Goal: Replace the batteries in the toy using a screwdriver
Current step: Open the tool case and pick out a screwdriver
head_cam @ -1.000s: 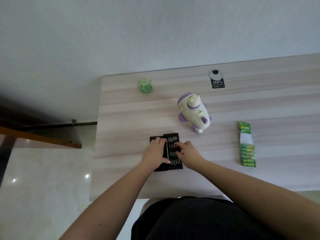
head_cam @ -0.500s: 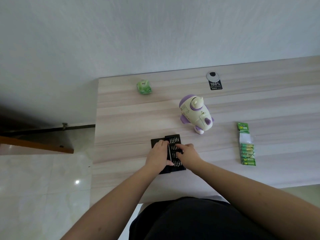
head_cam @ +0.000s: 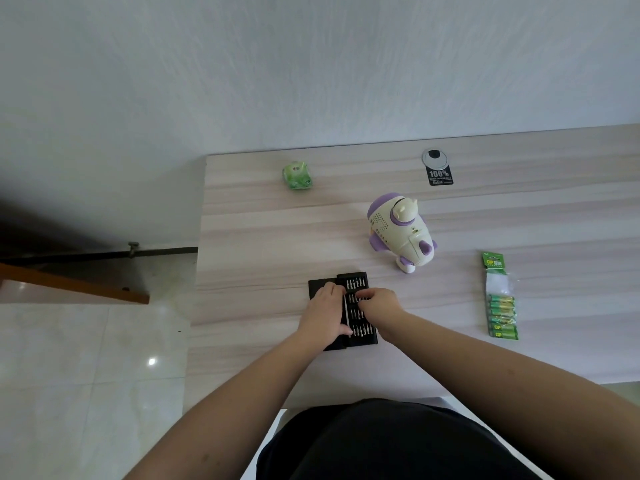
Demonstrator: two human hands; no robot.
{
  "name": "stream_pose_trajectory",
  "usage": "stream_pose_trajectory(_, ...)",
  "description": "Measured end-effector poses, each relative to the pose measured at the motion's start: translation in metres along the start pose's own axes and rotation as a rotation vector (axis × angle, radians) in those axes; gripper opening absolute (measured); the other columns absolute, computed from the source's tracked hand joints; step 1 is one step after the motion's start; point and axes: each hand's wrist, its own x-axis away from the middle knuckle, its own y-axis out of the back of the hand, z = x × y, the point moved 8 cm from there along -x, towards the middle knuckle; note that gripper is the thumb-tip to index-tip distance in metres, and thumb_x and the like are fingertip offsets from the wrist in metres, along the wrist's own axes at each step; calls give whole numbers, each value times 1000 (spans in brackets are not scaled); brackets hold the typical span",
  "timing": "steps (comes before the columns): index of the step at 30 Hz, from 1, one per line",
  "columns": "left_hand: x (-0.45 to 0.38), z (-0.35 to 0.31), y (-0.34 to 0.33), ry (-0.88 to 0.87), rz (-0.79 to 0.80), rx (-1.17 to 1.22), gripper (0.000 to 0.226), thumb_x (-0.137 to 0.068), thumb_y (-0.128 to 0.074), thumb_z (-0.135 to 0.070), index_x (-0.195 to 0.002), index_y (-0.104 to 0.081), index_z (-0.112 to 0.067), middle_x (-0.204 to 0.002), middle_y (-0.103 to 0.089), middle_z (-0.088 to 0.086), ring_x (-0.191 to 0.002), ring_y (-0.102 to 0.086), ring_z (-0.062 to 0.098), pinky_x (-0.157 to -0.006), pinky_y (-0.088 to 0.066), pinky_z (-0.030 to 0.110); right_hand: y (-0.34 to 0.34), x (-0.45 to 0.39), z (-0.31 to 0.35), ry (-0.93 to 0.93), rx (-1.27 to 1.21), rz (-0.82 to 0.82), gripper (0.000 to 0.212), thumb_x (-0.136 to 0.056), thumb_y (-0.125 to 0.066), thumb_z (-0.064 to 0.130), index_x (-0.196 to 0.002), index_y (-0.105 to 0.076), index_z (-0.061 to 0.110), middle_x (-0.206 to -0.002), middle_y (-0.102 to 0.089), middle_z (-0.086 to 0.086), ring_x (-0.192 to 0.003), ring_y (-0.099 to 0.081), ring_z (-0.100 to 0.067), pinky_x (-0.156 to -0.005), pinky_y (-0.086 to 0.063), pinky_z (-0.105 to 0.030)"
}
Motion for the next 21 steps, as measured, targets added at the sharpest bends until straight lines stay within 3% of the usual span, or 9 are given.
stream_pose_trajectory(7, -2, -1, 2, 22, -2, 5, 84, -62, -88, -32, -130, -44, -11, -128, -45, 5, -119, -45, 22, -100, -39, 32, 2, -5, 4, 12, 177, -107, 21, -86, -68, 28, -105, -69, 19, -118, -45, -8, -96, -61, -27, -85, -52, -35)
stream_pose_trajectory(21, 7, 4, 0, 54, -50, 75, 80, -67, -85, -35, -130, -39, -14, -129, -44, 2, -116, -46, 22, -94, -39, 31, -1, -9, 9, 92, 210, -166, 9, -87, -68, 26, -91, -68, 18, -112, -45, -3, -102, -55, -25, -86, -49, -34)
